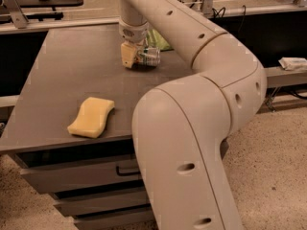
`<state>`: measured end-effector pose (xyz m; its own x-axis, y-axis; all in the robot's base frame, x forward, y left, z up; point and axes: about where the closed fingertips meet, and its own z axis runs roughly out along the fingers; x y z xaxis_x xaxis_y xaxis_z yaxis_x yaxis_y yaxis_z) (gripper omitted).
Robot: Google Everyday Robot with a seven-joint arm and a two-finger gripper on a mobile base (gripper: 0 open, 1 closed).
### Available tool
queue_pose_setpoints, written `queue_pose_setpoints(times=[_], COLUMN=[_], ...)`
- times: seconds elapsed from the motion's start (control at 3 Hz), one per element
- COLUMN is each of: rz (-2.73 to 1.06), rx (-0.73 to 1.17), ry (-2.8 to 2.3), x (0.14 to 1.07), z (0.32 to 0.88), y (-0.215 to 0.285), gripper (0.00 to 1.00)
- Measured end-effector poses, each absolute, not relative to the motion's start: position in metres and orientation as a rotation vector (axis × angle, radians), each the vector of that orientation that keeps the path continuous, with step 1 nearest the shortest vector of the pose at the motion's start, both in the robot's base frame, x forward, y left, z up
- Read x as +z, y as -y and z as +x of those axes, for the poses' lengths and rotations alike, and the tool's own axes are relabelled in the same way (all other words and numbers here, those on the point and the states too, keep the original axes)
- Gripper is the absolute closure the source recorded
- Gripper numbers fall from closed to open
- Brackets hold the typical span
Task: Place 7up can upright
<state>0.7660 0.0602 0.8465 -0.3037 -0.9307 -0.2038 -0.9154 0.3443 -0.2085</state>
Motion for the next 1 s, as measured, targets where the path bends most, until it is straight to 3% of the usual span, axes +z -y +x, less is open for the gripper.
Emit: queue_pose_setpoints(times=[0.33,0.67,1.0], rz=[-1.561,-1.45,-1.389], rx=[0.008,0.172,0.389], ry=[-2.26,-2.13,-1.958], x=[0.875,0.916,0.933], z=[0.76,0.738,0.696], y=[-0.056,-0.052,-0.056], gripper=[0.87,1.0,1.0])
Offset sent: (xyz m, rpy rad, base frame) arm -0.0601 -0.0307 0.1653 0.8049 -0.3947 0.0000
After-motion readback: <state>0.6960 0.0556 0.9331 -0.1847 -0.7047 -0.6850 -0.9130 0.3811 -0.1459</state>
